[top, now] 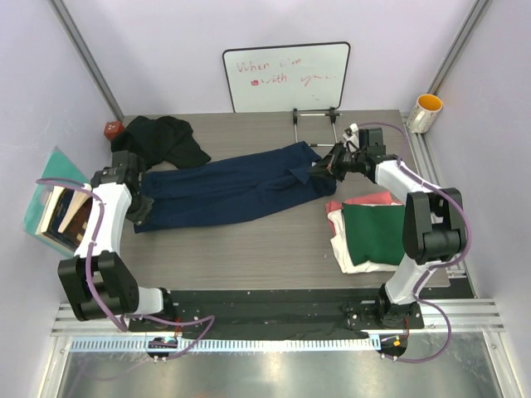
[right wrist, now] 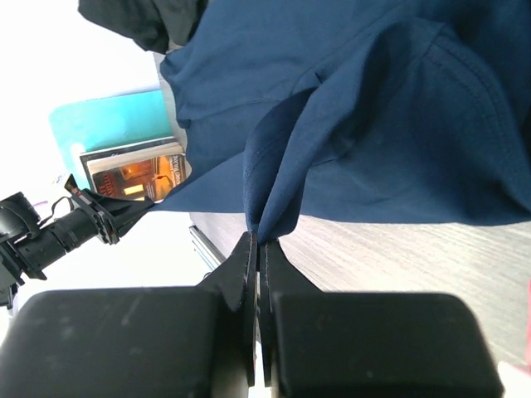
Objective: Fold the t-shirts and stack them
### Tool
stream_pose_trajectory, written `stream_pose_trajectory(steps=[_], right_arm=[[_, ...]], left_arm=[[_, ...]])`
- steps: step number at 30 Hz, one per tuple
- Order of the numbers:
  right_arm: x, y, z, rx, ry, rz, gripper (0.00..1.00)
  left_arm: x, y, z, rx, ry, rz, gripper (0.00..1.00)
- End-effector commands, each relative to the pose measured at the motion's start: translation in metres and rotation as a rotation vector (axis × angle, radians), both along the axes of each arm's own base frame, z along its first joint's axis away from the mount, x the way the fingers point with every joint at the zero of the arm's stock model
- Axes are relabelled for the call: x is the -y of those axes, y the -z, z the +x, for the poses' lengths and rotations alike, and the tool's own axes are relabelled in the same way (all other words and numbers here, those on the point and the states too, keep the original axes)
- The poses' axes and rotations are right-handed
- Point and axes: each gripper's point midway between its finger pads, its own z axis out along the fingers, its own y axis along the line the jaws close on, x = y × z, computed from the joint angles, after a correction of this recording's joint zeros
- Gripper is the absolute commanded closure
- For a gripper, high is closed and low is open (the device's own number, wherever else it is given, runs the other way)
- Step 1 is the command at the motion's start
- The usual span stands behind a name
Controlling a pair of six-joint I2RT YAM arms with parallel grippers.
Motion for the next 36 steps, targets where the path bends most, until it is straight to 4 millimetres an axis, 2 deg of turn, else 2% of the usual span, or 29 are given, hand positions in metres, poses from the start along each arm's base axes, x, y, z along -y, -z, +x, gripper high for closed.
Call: stream_pose_trajectory(steps=[1,5,6,8,9,11,12,14,16,18,20,21,23,30,36], right_arm=[[0.004,-0.033,0.002,0.118,0.026,0.005,0.99],[0.005,-0.032,0.009,0.123,0.037,-0.009,0.99],[0.005,-0.036,0.015,0.133,0.045,-0.013,0.99],[0.007,-0.031,0.021,0.117,0.052,-0.033,0.99],[0.010,-0.037,0.030,0.137,0.072,-0.049,0.99],[0.012,-0.029,0.036,0.113,0.084,-0.076,0.99],[0.014,-0.034,0.044,0.124,0.098,-0.086,0.99],[0.014,-0.031,0.052,0.122,0.100,-0.094,0.99],[0.013,-0.037,0.064,0.142,0.107,-0.096,0.99],[0.013,-0.043,0.073,0.161,0.109,-0.099,0.99],[0.013,-0.035,0.078,0.144,0.106,-0.106,0.99],[0.013,-0.038,0.081,0.146,0.104,-0.108,0.99],[0.012,-0.034,0.085,0.140,0.104,-0.110,0.99],[0.013,-0.031,0.090,0.138,0.118,-0.122,0.99],[0.013,-0.028,0.092,0.129,0.127,-0.128,0.99]], left_arm=[[-0.007,-0.005,-0.011,-0.015,0.015,0.056,1.00],[-0.019,-0.006,0.005,-0.001,0.011,0.106,1.00],[-0.022,-0.007,0.010,0.002,0.009,0.119,1.00],[-0.027,-0.006,0.024,0.001,0.011,0.135,1.00],[-0.031,-0.006,0.027,-0.004,0.008,0.152,1.00],[-0.037,-0.003,0.041,-0.014,0.013,0.171,1.00],[-0.041,-0.006,0.050,-0.004,0.013,0.186,1.00],[-0.045,0.000,0.057,-0.024,0.019,0.198,1.00],[-0.049,0.002,0.068,-0.008,0.021,0.206,1.00],[-0.048,0.012,0.077,-0.027,0.040,0.192,1.00],[-0.045,0.027,0.084,-0.062,0.069,0.163,1.00],[-0.044,0.029,0.089,-0.069,0.077,0.155,1.00],[-0.041,0.041,0.094,-0.092,0.098,0.126,1.00],[-0.037,0.044,0.129,-0.052,0.184,0.090,1.00],[-0.040,0.039,0.144,-0.056,0.205,0.103,1.00]])
